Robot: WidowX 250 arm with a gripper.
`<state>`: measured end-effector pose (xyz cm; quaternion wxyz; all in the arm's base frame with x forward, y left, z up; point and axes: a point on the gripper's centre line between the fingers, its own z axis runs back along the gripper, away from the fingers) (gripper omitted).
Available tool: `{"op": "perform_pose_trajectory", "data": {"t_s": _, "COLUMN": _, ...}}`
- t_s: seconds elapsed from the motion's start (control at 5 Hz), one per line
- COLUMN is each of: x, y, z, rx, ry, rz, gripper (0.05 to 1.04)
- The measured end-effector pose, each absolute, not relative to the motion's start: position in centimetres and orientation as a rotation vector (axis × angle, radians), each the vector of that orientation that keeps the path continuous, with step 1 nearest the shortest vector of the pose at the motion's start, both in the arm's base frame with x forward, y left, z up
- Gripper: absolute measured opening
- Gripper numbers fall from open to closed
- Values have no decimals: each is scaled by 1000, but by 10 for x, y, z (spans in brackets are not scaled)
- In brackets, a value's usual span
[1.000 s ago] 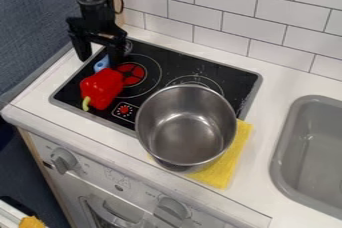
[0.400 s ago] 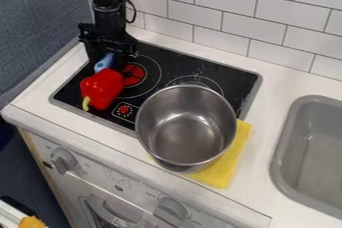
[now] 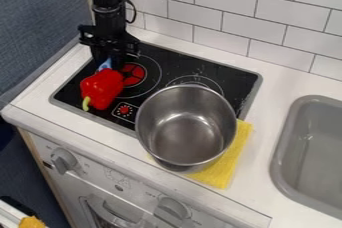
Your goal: Move the blue spoon to the upper right side of the right burner
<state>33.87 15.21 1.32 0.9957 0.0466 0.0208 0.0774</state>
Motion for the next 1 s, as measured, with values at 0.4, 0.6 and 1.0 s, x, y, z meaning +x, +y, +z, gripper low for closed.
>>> {"op": "perform_pose_trajectory", "data": {"t_s": 0.4, "x": 344, "y": 94, "z": 72, "rx": 13, "ry": 23, "rz": 263, "gripper": 368}}
{"op": "perform_pose_trajectory", "data": {"t_s": 0.6, "x": 345, "y": 43, "z": 70, "rx": 16, "ry": 44, "rz": 246, "gripper": 368}}
{"op": "perform_pose_trajectory", "data": {"t_s": 1.0, "x": 338, "y": -39, "z": 45, "rx": 58, "ry": 68, "rz": 283, "gripper": 368}}
